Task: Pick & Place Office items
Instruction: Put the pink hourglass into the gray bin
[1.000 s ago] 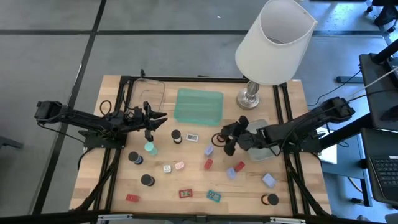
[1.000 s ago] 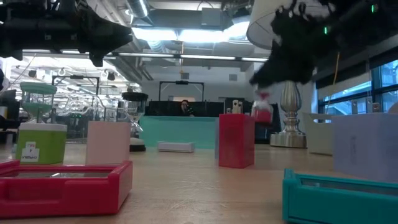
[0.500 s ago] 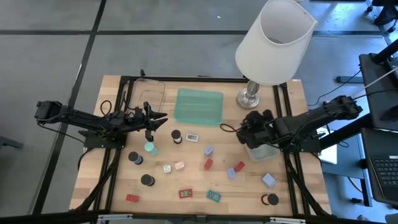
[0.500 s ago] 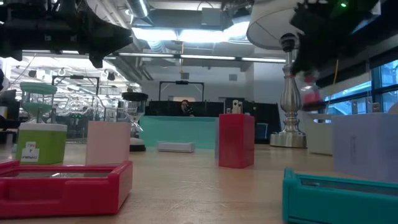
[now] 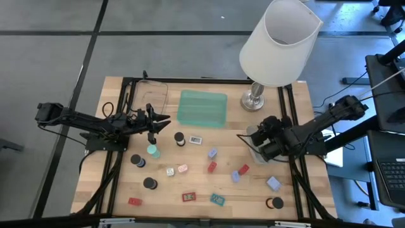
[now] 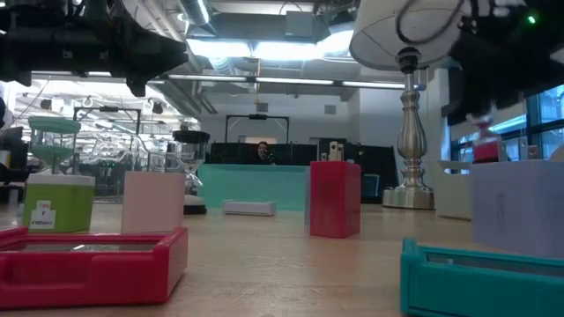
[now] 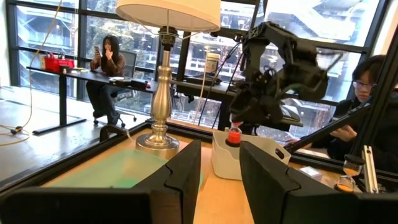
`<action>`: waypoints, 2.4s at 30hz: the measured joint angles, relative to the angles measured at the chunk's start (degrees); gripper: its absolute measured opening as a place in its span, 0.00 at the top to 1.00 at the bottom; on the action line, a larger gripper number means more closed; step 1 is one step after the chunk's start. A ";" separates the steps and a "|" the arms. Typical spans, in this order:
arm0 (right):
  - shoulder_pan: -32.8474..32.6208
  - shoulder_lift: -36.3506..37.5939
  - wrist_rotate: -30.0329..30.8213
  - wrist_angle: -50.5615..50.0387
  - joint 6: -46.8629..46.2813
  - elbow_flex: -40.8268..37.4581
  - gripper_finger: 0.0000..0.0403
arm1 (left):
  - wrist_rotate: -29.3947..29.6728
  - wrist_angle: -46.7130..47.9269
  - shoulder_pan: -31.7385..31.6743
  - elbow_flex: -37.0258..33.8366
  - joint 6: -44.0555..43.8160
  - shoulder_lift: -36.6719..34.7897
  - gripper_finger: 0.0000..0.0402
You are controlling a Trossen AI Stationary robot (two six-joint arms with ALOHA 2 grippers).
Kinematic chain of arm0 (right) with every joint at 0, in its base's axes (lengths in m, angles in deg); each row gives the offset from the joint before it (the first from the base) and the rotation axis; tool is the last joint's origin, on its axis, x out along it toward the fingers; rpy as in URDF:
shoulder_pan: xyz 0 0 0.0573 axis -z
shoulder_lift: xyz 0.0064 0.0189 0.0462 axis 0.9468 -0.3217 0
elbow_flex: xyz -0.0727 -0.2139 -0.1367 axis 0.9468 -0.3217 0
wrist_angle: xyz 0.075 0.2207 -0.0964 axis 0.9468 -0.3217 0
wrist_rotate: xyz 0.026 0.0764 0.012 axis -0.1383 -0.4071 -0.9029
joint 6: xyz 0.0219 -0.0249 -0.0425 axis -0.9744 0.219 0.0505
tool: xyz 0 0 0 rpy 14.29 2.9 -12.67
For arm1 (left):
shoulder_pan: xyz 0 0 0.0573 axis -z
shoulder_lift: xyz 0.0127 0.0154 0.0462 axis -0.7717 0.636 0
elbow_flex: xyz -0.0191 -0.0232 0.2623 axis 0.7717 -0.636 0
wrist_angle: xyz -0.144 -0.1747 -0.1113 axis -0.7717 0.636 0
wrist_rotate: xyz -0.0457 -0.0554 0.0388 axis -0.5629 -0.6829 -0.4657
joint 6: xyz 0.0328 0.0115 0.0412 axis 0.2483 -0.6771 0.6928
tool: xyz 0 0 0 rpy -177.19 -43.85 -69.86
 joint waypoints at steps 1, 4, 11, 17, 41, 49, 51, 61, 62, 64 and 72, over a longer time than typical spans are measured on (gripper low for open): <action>-0.62 0.11 -0.03 0.14 -2.21 -1.52 0.45 | 0.00 0.00 0.00 0.00 0.02 -0.01 0.73; -2.26 0.21 -0.13 0.55 -8.26 -5.53 0.46 | 0.00 0.39 0.00 0.00 0.02 0.00 0.73; -4.50 0.21 0.79 4.07 -15.03 -10.64 0.46 | 1.81 0.87 -0.03 0.00 0.06 0.00 0.73; -4.67 0.21 2.20 4.82 -15.02 -10.93 0.44 | 3.15 1.00 -0.03 0.00 0.06 -0.01 0.73; -4.60 -0.75 2.46 10.86 -15.24 -14.62 0.42 | 3.17 1.31 -0.03 0.00 0.08 0.01 0.73; -4.60 -0.77 2.48 10.83 -15.22 -14.62 0.38 | 3.17 1.31 -0.03 0.00 0.09 0.00 0.73; -4.60 -0.77 2.47 10.83 -15.22 -14.62 0.38 | 3.17 1.31 -0.03 0.00 0.10 0.01 0.73; -4.60 -0.77 2.48 10.83 -15.44 -14.60 0.38 | 3.17 1.31 -0.03 0.00 0.10 0.01 0.73; -4.60 -0.77 2.45 10.83 -15.42 -14.60 0.38 | 3.19 1.31 -0.03 0.00 0.10 0.01 0.73; -4.60 -0.77 2.17 10.85 -15.18 -14.58 0.38 | 3.17 1.31 -0.03 0.00 0.10 0.00 0.73; -4.60 -0.77 1.85 11.11 -14.13 -14.58 0.38 | 3.19 1.31 -0.05 0.00 0.08 0.00 0.73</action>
